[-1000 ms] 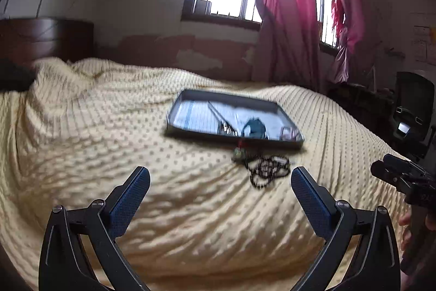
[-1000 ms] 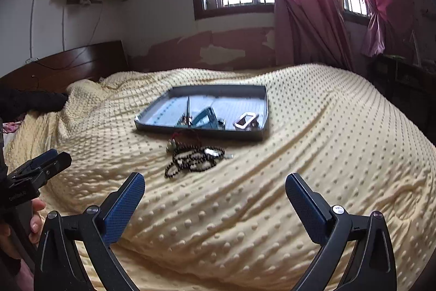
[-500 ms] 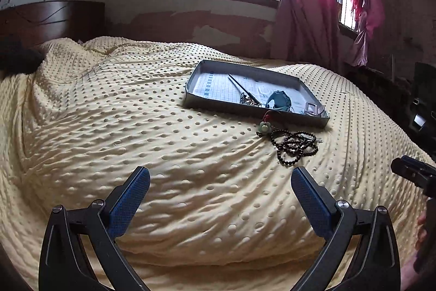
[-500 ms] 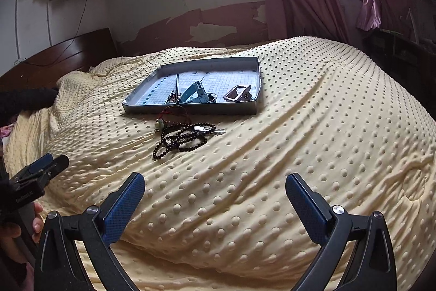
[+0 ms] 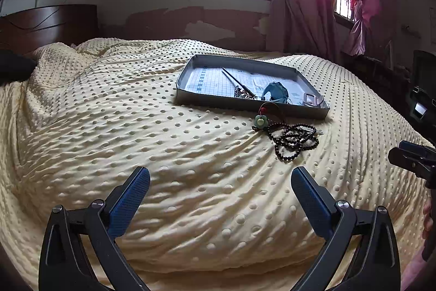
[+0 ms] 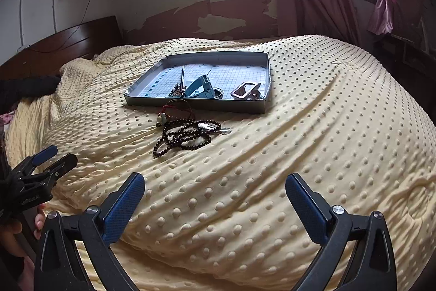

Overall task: Organize jewelry
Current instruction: 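Withdraw both tools from the tray toward the remaining jewelry, then grasp the brown hair tie with the left tool while the right tool grasps the black bead strand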

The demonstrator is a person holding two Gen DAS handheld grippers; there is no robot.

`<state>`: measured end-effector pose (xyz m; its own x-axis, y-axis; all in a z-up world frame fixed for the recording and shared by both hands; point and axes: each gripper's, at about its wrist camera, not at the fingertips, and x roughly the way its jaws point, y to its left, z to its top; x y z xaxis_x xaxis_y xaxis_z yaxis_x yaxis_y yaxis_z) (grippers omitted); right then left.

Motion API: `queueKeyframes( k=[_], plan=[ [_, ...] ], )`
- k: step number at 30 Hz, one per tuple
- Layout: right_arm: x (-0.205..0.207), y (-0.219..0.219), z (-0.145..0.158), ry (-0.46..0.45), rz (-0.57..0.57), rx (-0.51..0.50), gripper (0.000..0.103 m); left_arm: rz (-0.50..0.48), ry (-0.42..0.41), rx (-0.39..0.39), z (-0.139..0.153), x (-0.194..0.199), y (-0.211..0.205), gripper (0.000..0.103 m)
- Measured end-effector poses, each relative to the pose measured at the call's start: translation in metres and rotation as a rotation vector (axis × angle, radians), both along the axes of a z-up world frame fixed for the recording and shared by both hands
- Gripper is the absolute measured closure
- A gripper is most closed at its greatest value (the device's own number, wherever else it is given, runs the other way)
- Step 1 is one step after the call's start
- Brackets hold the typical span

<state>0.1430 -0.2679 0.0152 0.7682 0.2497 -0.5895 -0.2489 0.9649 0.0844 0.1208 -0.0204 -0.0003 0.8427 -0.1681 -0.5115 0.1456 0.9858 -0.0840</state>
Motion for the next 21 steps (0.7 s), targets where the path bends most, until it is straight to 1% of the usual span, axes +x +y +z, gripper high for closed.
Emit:
queueKeyframes(
  k=[4,7,8,10,13,15,17,18,19,20,21],
  plan=[
    [0.016,-0.002,0.004,0.011,0.054,0.015,0.0,-0.03,0.009,0.017,0.001,0.022,-0.001,0.002],
    [0.031,-0.004,0.005,0.017,0.104,0.007,0.0,-0.077,0.054,0.021,0.001,0.044,0.001,0.002],
    [0.037,-0.006,0.005,0.019,0.122,0.007,0.0,-0.091,0.073,0.015,0.0,0.051,0.003,0.002],
    [0.048,-0.01,0.004,0.027,0.141,-0.001,0.0,-0.132,0.114,-0.024,0.0,0.07,0.008,0.002],
    [0.067,-0.016,0.001,0.03,0.157,-0.039,0.0,-0.162,0.162,-0.064,0.0,0.093,0.01,0.002],
    [0.078,-0.021,0.0,0.028,0.158,-0.046,0.001,-0.188,0.184,-0.085,0.001,0.109,0.009,0.002],
    [0.09,-0.025,-0.004,0.036,0.159,-0.036,0.011,-0.204,0.18,-0.089,0.003,0.119,0.006,0.002],
    [0.095,-0.027,-0.005,0.044,0.157,-0.028,0.013,-0.216,0.176,-0.088,0.004,0.125,0.004,0.003],
    [0.101,-0.029,-0.008,0.057,0.158,-0.016,0.018,-0.229,0.175,-0.091,0.004,0.129,0.001,0.005],
    [0.105,-0.029,-0.01,0.065,0.161,-0.009,0.022,-0.242,0.178,-0.095,0.004,0.134,-0.002,0.006],
    [0.109,-0.029,-0.012,0.075,0.164,-0.001,0.023,-0.254,0.182,-0.098,0.003,0.138,-0.005,0.009]
  ],
)
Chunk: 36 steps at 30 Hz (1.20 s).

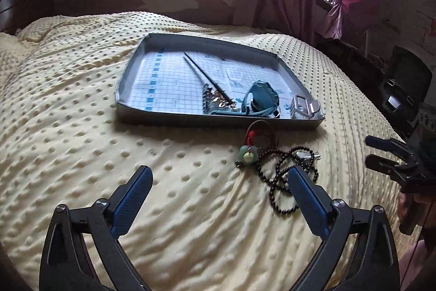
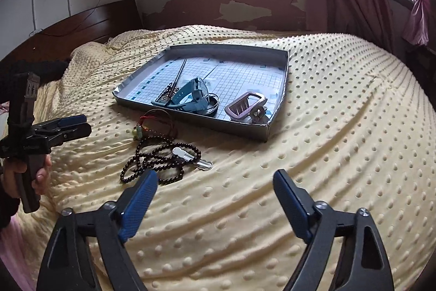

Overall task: Organize jewelry
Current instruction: 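Grasp the brown hair tie with the left tool while the right tool grasps the black bead strand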

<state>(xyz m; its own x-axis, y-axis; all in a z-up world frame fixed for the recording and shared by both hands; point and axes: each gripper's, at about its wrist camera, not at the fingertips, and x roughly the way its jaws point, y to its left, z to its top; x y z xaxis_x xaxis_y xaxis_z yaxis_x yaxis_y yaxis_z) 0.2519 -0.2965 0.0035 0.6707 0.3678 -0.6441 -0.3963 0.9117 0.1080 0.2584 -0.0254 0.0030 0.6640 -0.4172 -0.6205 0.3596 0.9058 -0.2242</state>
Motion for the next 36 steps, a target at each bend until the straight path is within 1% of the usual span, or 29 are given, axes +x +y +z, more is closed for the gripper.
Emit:
queueKeyframes(
  k=[2,3,4,5,6,7,8,11,12,14,15,18,22,23,24,25,26,27,29,31,36],
  plan=[
    [0.007,0.001,-0.003,0.013,0.008,0.007,0.031,-0.025,0.012,-0.016,-0.003,0.01,-0.006,0.014],
    [0.01,0.002,-0.004,0.016,0.011,0.009,0.033,-0.037,0.021,-0.029,-0.005,0.015,-0.009,0.02],
    [0.013,0.003,-0.004,0.02,0.015,0.012,0.035,-0.055,0.036,-0.049,-0.006,0.021,-0.012,0.029],
    [0.016,0.004,-0.005,0.025,0.019,0.017,0.036,-0.075,0.051,-0.068,-0.009,0.027,-0.014,0.034],
    [0.018,0.005,-0.006,0.028,0.024,0.022,0.037,-0.092,0.065,-0.082,-0.01,0.033,-0.017,0.04],
    [0.02,0.005,-0.007,0.03,0.029,0.026,0.04,-0.106,0.074,-0.091,-0.012,0.038,-0.019,0.044],
    [0.022,0.007,-0.008,0.03,0.035,0.025,0.043,-0.124,0.085,-0.104,-0.013,0.044,-0.021,0.045],
    [0.028,0.012,-0.012,0.034,0.053,0.011,0.047,-0.149,0.105,-0.145,-0.017,0.056,-0.021,0.047],
    [0.031,0.014,-0.014,0.036,0.058,0.005,0.048,-0.152,0.112,-0.161,-0.018,0.059,-0.02,0.049],
    [0.037,0.015,-0.018,0.046,0.066,0.0,0.054,-0.147,0.128,-0.188,-0.018,0.066,-0.018,0.049],
    [0.039,0.016,-0.02,0.052,0.066,0.0,0.055,-0.146,0.131,-0.2,-0.019,0.07,-0.016,0.049],
    [0.045,0.017,-0.024,0.068,0.073,0.016,0.06,-0.152,0.147,-0.22,-0.017,0.078,-0.015,0.052],
    [0.053,0.015,-0.023,0.083,0.079,0.057,0.063,-0.178,0.167,-0.214,-0.016,0.088,-0.024,0.065],
    [0.056,0.016,-0.023,0.086,0.082,0.062,0.065,-0.182,0.176,-0.215,-0.016,0.091,-0.027,0.066],
    [0.058,0.017,-0.023,0.093,0.086,0.066,0.065,-0.184,0.188,-0.216,-0.017,0.093,-0.028,0.069],
    [0.06,0.019,-0.024,0.098,0.089,0.069,0.066,-0.184,0.198,-0.216,-0.019,0.096,-0.032,0.076],
    [0.063,0.02,-0.025,0.107,0.092,0.075,0.066,-0.188,0.211,-0.22,-0.02,0.099,-0.033,0.08],
    [0.065,0.021,-0.026,0.114,0.094,0.08,0.066,-0.192,0.225,-0.229,-0.021,0.102,-0.034,0.086],
    [0.07,0.024,-0.029,0.131,0.099,0.087,0.072,-0.191,0.235,-0.248,-0.021,0.103,-0.033,0.09],
    [0.073,0.025,-0.032,0.148,0.106,0.099,0.073,-0.188,0.239,-0.273,-0.02,0.103,-0.03,0.099],
    [0.07,0.027,-0.031,0.155,0.12,0.106,0.074,-0.177,0.246,-0.282,-0.014,0.093,-0.019,0.101]
  ],
)
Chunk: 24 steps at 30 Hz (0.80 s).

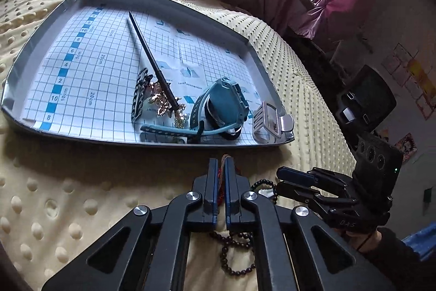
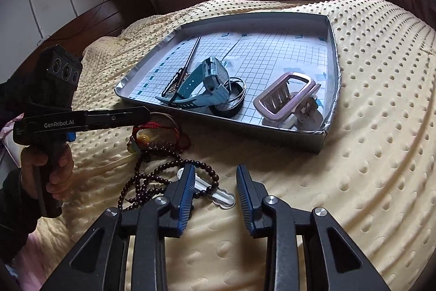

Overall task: Organize jewelry
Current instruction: 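Grasp the brown hair tie with the left tool while the right tool grasps the black bead strand, then carry the hair tie and bead strand into the tray and open both tools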

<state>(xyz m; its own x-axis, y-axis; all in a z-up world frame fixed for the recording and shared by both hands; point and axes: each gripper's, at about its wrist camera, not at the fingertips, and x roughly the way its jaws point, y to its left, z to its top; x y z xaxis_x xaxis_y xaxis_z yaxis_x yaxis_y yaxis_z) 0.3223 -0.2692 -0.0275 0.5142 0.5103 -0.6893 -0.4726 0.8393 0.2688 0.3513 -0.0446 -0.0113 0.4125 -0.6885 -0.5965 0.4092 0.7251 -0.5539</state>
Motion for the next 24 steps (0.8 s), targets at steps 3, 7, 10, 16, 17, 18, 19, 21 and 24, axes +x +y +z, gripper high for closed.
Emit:
queueKeyframes(
  k=[3,7,10,16,17,18,19,21,24],
  plan=[
    [-0.004,0.002,0.003,0.0,0.011,0.01,0.074,0.002,0.001,-0.016,0.004,-0.011,0.007,0.102],
    [-0.016,0.011,0.007,0.0,0.049,0.015,0.074,-0.005,0.001,-0.016,0.006,-0.025,0.01,0.102],
    [-0.022,0.019,0.007,0.02,0.072,0.015,0.074,-0.007,0.008,-0.001,0.005,-0.035,0.012,0.102],
    [-0.026,0.035,-0.002,0.064,0.088,-0.031,0.074,0.015,0.045,0.003,-0.004,-0.047,0.015,0.102],
    [-0.025,0.037,-0.005,0.069,0.084,-0.037,0.073,0.021,0.053,0.002,-0.006,-0.049,0.018,0.102],
    [-0.025,0.04,-0.007,0.073,0.084,-0.042,0.073,0.026,0.058,0.003,-0.007,-0.05,0.019,0.102],
    [-0.024,0.043,-0.008,0.076,0.084,-0.048,0.073,0.03,0.064,0.003,-0.009,-0.052,0.02,0.102],
    [-0.023,0.048,-0.01,0.079,0.084,-0.047,0.073,0.041,0.072,0.0,-0.012,-0.057,0.025,0.102],
    [-0.019,0.054,-0.012,0.087,0.078,-0.039,0.073,0.062,0.078,0.01,-0.015,-0.06,0.031,0.102]
  ],
)
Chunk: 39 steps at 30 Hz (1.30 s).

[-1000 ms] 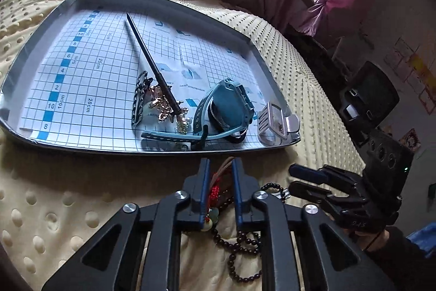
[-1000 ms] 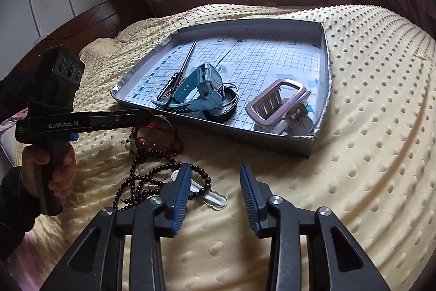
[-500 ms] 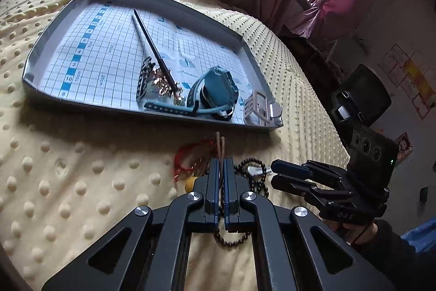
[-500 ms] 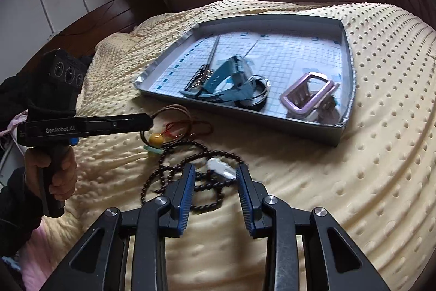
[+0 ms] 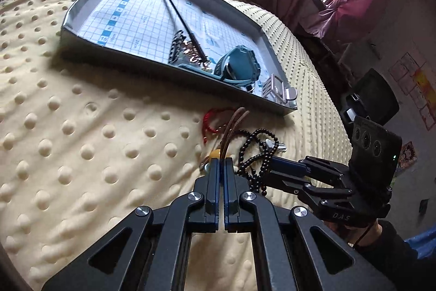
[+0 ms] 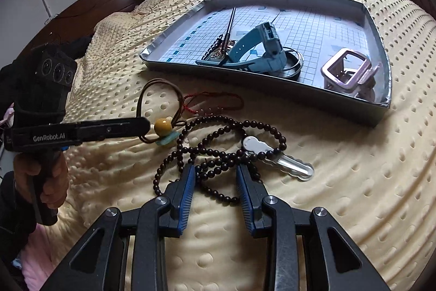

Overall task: Organize jewelry
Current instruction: 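Carry the hair tie and bead strand into the tray and open both tools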

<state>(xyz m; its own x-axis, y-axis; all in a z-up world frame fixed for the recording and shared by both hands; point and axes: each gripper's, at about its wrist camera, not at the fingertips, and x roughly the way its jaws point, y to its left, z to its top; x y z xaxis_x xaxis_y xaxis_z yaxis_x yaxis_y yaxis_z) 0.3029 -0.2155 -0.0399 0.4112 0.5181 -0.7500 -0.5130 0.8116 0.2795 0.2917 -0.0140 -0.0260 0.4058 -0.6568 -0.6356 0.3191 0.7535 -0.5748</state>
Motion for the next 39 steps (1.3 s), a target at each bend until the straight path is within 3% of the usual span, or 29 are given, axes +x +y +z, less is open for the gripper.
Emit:
queueKeyframes(
  k=[7,10,18,25,32,39],
  plan=[
    [0.0,0.016,-0.004,-0.013,-0.016,-0.031,0.071,0.072,0.029,0.014,-0.007,-0.003,0.019,0.102],
    [-0.004,0.018,-0.002,-0.024,-0.02,-0.028,0.096,0.091,0.011,0.02,-0.002,-0.006,0.019,0.103],
    [-0.02,0.012,0.03,-0.099,-0.039,0.012,0.097,0.098,-0.047,0.039,0.031,-0.016,0.017,0.103],
    [-0.02,0.014,0.084,-0.169,-0.025,0.055,0.097,0.117,-0.097,0.063,0.071,-0.018,0.021,0.103],
    [0.017,0.044,0.13,-0.248,0.002,0.029,0.097,0.171,-0.158,0.092,0.105,0.016,0.023,0.103],
    [0.079,0.074,0.135,-0.211,-0.015,0.05,0.097,0.208,-0.172,0.158,0.099,0.068,0.038,0.103]
  ],
)
